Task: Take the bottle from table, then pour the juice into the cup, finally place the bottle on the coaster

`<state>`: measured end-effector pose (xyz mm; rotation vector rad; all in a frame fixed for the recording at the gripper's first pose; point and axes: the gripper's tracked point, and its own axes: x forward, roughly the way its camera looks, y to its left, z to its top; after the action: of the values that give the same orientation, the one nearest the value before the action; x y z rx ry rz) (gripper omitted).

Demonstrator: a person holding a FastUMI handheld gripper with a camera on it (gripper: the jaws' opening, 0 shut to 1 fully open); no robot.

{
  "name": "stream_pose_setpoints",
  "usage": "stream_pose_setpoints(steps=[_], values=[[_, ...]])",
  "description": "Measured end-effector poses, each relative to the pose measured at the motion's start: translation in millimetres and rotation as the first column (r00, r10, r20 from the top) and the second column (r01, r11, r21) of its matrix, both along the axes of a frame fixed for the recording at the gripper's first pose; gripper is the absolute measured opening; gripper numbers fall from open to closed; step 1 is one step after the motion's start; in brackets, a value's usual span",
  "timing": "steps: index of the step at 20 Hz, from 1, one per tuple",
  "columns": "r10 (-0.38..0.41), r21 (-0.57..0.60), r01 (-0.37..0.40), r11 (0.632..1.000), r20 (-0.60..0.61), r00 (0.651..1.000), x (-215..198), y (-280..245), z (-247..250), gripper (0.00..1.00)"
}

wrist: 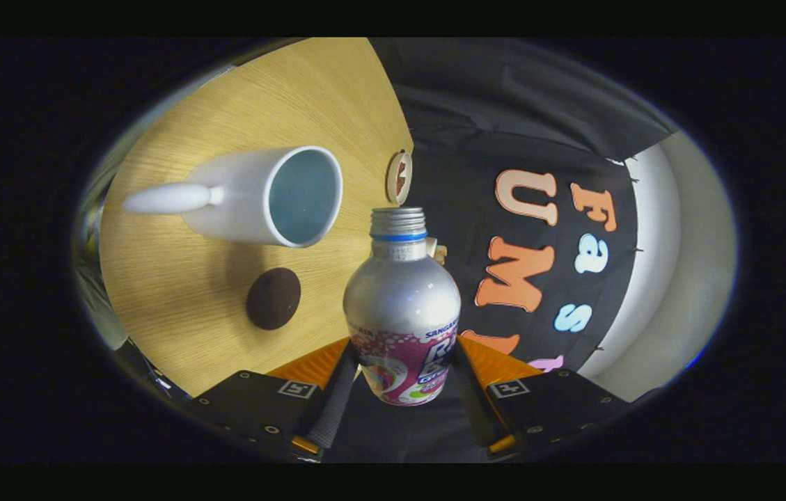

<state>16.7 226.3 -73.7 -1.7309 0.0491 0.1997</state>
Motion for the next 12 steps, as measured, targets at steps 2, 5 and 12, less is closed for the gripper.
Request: stream_pose_setpoints(steps=[2,5,12], values=[[-0.021,0.055,0.023,0.998,-0.026,0.999,1,-7,-8,0.75],[-0.052,0.185,0.068,0.980,-0.091,0.995,0,-15,-20,0.75],[-0.049,0.520,0.158,0.839,-0.217,0.975,-3,-22,-24,0.75]])
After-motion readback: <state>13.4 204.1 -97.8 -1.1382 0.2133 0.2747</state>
